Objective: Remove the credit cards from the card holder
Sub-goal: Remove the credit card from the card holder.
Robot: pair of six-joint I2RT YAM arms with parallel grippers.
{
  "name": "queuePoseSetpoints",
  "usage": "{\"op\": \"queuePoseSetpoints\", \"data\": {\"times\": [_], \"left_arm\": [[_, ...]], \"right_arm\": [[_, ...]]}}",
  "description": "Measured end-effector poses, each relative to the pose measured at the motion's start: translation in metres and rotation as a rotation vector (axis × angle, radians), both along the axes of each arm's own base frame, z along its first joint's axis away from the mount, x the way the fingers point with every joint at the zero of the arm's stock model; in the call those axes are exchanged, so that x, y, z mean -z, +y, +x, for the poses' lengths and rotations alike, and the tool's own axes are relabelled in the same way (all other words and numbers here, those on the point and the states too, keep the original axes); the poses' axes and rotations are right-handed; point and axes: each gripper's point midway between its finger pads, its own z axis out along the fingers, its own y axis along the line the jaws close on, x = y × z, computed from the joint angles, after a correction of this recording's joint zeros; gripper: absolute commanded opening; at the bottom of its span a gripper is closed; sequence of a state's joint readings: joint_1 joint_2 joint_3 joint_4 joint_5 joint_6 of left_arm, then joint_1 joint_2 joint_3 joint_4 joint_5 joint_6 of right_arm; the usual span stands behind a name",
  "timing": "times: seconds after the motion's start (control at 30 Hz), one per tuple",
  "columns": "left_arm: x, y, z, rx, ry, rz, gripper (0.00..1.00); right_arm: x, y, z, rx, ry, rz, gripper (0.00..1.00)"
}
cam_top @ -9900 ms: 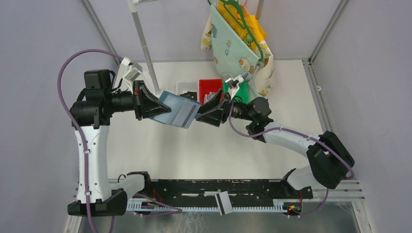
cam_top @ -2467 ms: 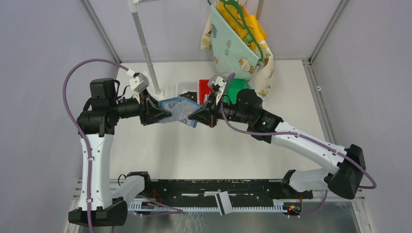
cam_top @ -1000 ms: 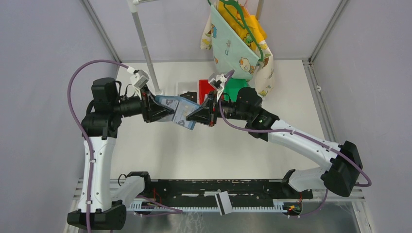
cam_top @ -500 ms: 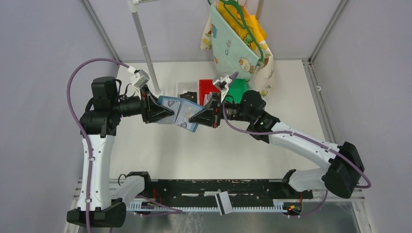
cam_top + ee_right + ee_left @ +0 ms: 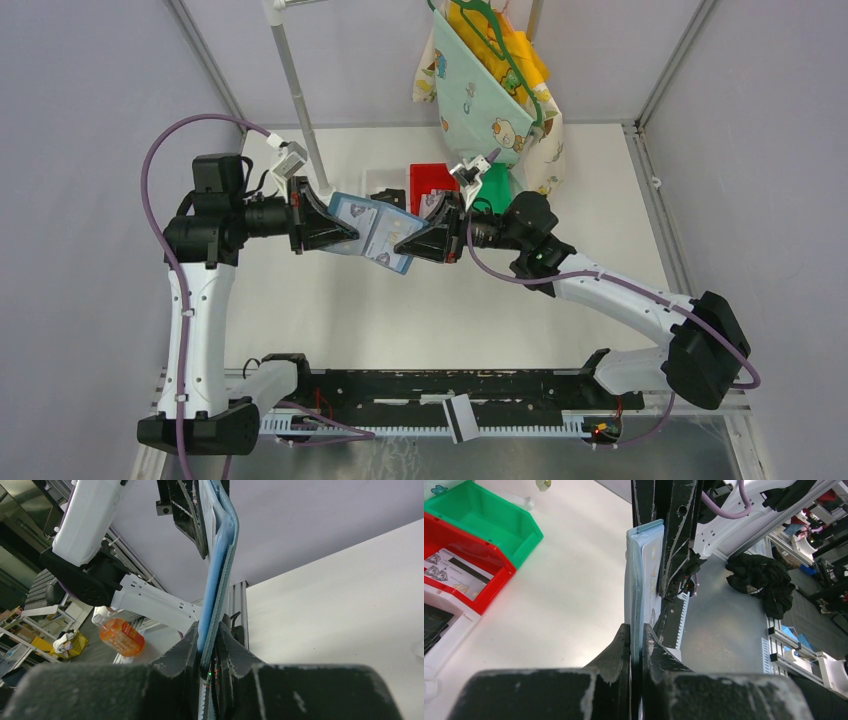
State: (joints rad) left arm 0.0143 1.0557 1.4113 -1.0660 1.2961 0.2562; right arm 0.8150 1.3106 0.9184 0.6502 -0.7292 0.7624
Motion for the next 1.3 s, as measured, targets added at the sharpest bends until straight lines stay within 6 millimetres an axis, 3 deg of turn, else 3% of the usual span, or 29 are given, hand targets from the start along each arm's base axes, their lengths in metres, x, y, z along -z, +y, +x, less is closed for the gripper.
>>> {"op": "queuePoseSetpoints", "data": {"times": [0.07,0.2,0.37,0.43,0.57,0.7,0.87,1.0,1.13,1.3], "left_arm": [[-0.002,-0.001,-0.001,0.007,0.001,-0.008,0.07],[-0.005,-0.002,-0.002,0.015,0.005,-0.021,0.20],[-0.009,-0.003,-0.004,0.022,0.020,-0.038,0.02],[-0.010,-0.003,-0.003,0.020,0.020,-0.040,0.02],[-0.009,-0.002,0.002,-0.003,0.018,-0.029,0.02],[-0.001,0.004,0.016,-0.077,0.005,0.025,0.02],[0.016,0.016,0.039,-0.198,0.011,0.113,0.02],[0.034,0.023,0.054,-0.260,0.055,0.159,0.02],[0.044,0.025,0.060,-0.277,0.096,0.165,0.02],[0.041,0.020,0.057,-0.256,0.125,0.127,0.03]], "right_arm": [[-0.002,0.000,-0.001,-0.006,-0.008,0.007,0.16],[-0.004,0.000,-0.002,-0.015,-0.021,0.019,0.11],[-0.004,0.000,-0.002,-0.025,-0.019,0.031,0.11],[-0.005,-0.001,-0.002,-0.025,-0.023,0.037,0.22],[-0.004,-0.003,0.001,-0.016,-0.021,0.033,0.56],[0.005,-0.011,0.024,0.060,0.000,-0.004,0.69],[0.006,-0.040,0.065,0.265,0.014,-0.046,0.71],[-0.010,-0.049,0.067,0.315,-0.008,-0.025,0.70],[-0.012,-0.037,0.060,0.266,0.017,0.004,0.69],[0.008,-0.003,0.048,0.138,0.117,0.016,0.67]]}}
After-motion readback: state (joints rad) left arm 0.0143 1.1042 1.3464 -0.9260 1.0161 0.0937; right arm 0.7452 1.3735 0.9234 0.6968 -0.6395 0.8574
